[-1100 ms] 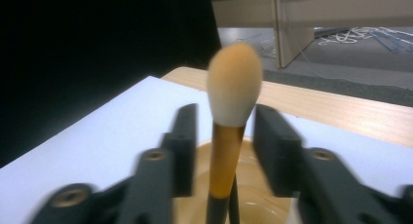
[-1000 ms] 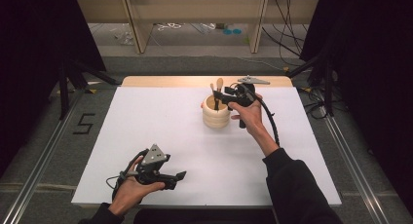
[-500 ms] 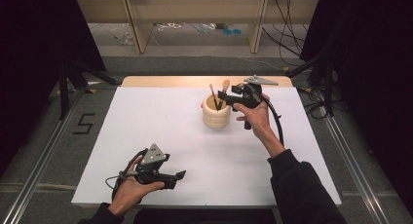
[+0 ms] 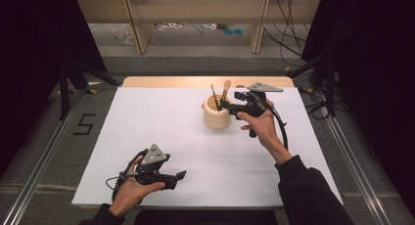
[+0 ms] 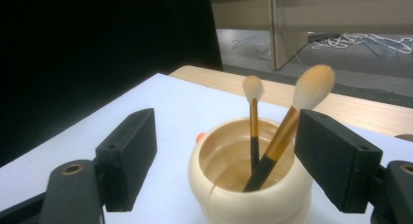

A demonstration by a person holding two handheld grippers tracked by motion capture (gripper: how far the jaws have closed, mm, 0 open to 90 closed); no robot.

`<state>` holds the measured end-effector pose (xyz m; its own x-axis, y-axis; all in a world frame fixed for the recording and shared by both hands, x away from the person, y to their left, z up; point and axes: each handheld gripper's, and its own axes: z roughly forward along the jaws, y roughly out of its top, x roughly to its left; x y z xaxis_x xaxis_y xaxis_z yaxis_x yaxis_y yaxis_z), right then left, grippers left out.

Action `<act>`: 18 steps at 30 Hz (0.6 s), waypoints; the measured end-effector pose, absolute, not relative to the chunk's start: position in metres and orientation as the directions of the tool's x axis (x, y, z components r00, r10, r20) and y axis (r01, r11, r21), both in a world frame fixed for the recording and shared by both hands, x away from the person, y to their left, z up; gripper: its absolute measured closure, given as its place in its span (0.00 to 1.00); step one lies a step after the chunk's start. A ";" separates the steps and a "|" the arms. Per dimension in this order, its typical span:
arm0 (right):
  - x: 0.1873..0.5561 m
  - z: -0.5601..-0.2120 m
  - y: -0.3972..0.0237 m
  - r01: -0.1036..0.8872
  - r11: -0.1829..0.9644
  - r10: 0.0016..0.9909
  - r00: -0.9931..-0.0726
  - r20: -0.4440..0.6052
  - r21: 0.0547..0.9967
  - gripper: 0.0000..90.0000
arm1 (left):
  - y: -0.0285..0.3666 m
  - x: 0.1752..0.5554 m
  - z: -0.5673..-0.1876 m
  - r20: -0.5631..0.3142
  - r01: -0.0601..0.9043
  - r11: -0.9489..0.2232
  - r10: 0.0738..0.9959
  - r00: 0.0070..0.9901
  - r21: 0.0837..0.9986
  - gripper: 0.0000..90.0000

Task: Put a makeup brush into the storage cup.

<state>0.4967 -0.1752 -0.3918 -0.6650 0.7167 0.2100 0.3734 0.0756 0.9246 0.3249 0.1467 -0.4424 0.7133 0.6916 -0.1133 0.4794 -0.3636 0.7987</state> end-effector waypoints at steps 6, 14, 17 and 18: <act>0.486 -0.391 -0.178 0.358 0.088 0.713 -0.674 0.192 0.930 0.27 | 0.147 0.326 -0.442 -0.104 0.471 -0.359 0.696 0.710 0.806 0.21; 0.473 -0.390 -0.178 0.359 0.092 0.701 -0.686 0.196 0.929 0.27 | 0.148 0.326 -0.442 -0.098 0.471 -0.360 0.703 0.704 0.806 0.21; 0.468 -0.391 -0.180 0.352 0.096 0.697 -0.692 0.190 0.931 0.26 | 0.148 0.326 -0.441 -0.097 0.474 -0.360 0.707 0.701 0.803 0.21; 0.467 -0.391 -0.180 0.350 0.094 0.695 -0.693 0.190 0.932 0.26 | 0.148 0.325 -0.441 -0.097 0.475 -0.361 0.707 0.701 0.803 0.21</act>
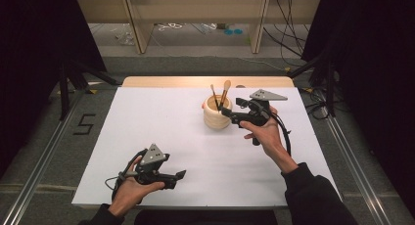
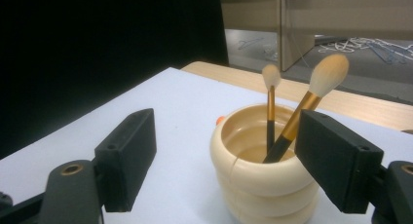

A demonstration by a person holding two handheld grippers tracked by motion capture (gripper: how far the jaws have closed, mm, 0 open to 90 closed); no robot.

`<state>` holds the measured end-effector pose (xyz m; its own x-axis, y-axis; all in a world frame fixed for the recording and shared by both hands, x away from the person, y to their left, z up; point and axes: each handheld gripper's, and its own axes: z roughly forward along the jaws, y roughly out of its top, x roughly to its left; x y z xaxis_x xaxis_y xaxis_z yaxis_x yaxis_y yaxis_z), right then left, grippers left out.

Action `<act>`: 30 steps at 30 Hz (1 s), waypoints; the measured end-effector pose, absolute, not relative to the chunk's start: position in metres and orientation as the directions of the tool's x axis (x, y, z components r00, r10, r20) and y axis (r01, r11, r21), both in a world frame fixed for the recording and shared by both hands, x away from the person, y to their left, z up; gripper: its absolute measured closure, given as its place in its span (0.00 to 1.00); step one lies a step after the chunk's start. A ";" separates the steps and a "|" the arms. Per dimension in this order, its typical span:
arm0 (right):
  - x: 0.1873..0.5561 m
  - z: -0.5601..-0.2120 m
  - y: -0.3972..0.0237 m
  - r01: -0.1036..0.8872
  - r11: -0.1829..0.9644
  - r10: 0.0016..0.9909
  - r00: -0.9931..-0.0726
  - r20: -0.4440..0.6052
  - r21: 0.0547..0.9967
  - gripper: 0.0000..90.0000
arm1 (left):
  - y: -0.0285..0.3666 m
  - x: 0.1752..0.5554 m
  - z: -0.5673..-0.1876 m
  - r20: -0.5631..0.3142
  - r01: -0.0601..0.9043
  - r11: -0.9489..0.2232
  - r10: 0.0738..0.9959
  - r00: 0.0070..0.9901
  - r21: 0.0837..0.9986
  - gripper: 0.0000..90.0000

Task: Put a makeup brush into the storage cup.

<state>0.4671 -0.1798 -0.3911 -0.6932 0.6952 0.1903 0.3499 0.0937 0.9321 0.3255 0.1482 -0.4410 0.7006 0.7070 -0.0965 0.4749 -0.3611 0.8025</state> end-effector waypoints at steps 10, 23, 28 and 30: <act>0.451 -0.397 -0.181 0.362 0.106 0.695 -0.693 0.191 0.926 0.26 | 0.150 0.325 -0.441 -0.097 0.474 -0.357 0.709 0.699 0.805 0.21; 0.436 -0.405 -0.178 0.358 0.107 0.667 -0.718 0.200 0.928 0.25 | 0.149 0.326 -0.441 -0.107 0.479 -0.339 0.718 0.688 0.810 0.21; 0.432 -0.408 -0.178 0.351 0.126 0.663 -0.725 0.184 0.928 0.25 | 0.150 0.326 -0.441 -0.102 0.477 -0.344 0.717 0.690 0.809 0.21; 0.431 -0.409 -0.178 0.348 0.132 0.664 -0.726 0.178 0.928 0.24 | 0.151 0.326 -0.440 -0.096 0.476 -0.344 0.722 0.685 0.809 0.21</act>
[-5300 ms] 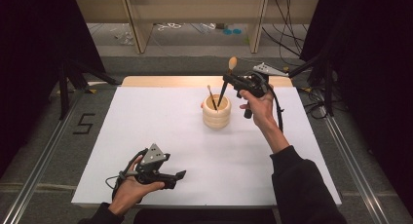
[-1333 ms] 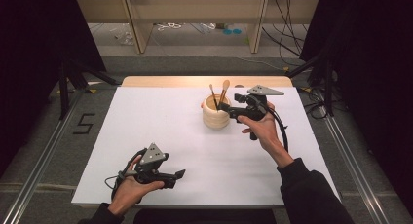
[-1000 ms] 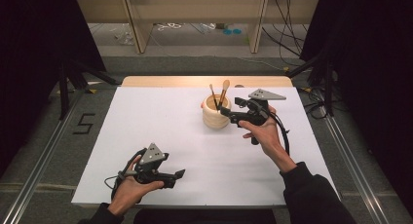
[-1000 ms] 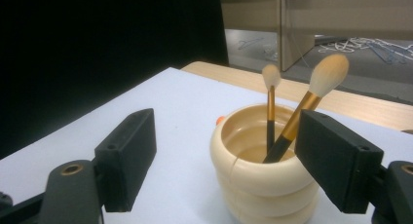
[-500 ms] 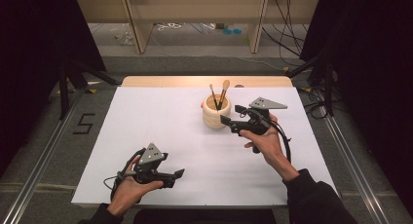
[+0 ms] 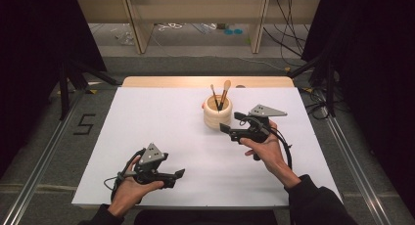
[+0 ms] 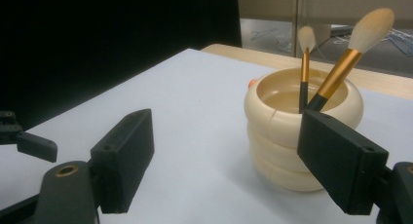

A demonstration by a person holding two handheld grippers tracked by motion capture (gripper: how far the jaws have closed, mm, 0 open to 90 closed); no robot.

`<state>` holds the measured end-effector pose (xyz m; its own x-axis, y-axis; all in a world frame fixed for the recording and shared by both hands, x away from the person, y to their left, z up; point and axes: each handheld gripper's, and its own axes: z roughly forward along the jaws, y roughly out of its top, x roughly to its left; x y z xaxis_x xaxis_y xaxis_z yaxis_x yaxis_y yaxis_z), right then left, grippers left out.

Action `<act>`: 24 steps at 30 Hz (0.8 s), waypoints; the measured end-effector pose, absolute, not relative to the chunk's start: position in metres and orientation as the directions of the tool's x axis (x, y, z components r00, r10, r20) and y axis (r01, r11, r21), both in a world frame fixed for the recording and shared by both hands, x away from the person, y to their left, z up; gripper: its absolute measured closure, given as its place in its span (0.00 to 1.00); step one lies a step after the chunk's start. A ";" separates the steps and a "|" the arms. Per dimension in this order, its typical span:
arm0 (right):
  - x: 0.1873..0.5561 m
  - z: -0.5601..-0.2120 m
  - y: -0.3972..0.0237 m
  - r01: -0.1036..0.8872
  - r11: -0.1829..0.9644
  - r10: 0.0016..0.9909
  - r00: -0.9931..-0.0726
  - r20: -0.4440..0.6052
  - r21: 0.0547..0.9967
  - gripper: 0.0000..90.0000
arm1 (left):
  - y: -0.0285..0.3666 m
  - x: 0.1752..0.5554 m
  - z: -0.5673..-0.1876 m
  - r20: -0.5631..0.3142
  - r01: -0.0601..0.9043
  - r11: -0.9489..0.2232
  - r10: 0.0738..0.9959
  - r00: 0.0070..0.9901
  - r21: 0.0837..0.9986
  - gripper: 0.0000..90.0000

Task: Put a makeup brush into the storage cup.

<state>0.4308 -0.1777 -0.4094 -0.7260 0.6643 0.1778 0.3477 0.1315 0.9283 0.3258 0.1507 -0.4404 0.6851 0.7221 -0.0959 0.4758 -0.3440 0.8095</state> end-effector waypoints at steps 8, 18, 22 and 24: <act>0.422 -0.412 -0.178 0.363 0.130 0.656 -0.730 0.195 0.923 0.23 | 0.151 0.326 -0.440 -0.094 0.475 -0.352 0.716 0.691 0.807 0.21; 0.411 -0.419 -0.179 0.372 0.155 0.655 -0.733 0.186 0.915 0.23 | 0.151 0.326 -0.440 -0.111 0.476 -0.331 0.716 0.689 0.815 0.21; 0.408 -0.420 -0.180 0.377 0.158 0.650 -0.735 0.192 0.913 0.23 | 0.151 0.325 -0.440 -0.108 0.475 -0.325 0.723 0.682 0.818 0.21; 0.406 -0.422 -0.181 0.380 0.158 0.642 -0.741 0.197 0.912 0.23 | 0.152 0.325 -0.439 -0.095 0.471 -0.346 0.717 0.690 0.811 0.21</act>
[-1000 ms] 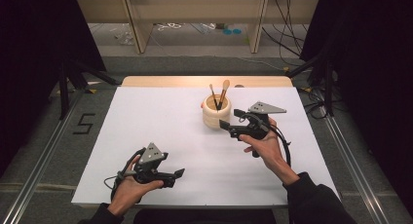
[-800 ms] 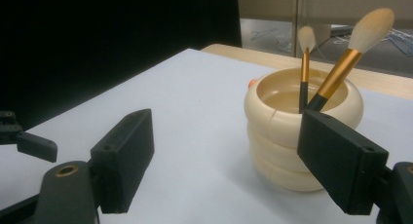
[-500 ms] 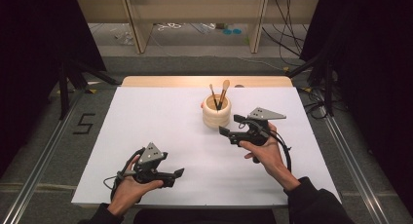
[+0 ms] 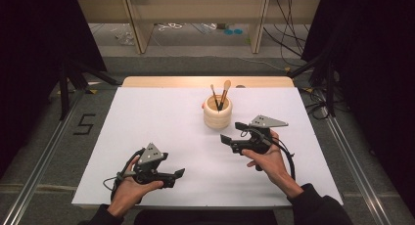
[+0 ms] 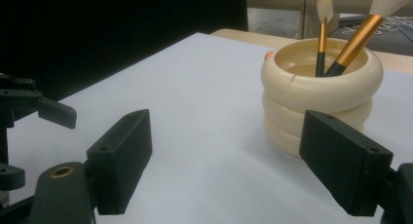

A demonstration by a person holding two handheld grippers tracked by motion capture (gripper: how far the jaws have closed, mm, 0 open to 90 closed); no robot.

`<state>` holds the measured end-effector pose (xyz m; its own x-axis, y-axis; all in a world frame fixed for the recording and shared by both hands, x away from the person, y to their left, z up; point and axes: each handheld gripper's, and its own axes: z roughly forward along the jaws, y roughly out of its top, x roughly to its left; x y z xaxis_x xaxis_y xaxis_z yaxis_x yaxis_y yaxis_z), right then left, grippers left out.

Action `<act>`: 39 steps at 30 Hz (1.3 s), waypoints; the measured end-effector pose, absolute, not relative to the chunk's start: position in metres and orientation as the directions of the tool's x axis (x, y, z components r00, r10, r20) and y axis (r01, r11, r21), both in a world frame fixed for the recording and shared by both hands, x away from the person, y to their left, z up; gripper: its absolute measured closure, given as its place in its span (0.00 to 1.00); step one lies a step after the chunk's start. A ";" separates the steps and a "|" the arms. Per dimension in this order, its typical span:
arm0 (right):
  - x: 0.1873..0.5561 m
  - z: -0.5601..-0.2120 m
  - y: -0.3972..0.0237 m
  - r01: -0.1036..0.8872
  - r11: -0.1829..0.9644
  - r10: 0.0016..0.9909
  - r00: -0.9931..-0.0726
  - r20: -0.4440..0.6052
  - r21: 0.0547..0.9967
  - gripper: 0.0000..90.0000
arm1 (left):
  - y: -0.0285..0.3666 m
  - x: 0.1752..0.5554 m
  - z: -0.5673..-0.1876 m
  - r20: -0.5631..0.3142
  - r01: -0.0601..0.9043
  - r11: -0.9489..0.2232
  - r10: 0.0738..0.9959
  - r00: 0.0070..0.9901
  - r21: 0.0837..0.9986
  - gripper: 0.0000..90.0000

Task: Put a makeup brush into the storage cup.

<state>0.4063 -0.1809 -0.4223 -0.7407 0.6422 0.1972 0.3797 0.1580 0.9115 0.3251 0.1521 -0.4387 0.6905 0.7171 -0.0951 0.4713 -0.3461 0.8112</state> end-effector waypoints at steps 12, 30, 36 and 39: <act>0.396 -0.428 -0.183 0.394 0.164 0.639 -0.741 0.208 0.904 0.22 | 0.152 0.324 -0.438 -0.116 0.474 -0.313 0.724 0.680 0.823 0.21; 0.380 -0.433 -0.190 0.388 0.187 0.644 -0.742 0.185 0.903 0.18 | 0.154 0.323 -0.436 -0.121 0.472 -0.301 0.727 0.676 0.828 0.21; 0.373 -0.435 -0.193 0.399 0.215 0.639 -0.748 0.181 0.891 0.18 | 0.154 0.323 -0.436 -0.119 0.473 -0.304 0.728 0.675 0.827 0.21; 0.369 -0.435 -0.193 0.398 0.216 0.639 -0.748 0.179 0.891 0.18 | 0.153 0.323 -0.436 -0.118 0.474 -0.306 0.728 0.675 0.826 0.21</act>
<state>0.3687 -0.1931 -0.4351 -0.7484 0.6386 0.1794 0.3982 0.2162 0.8914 0.3228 0.1535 -0.4361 0.6750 0.7283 -0.1182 0.4743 -0.3056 0.8256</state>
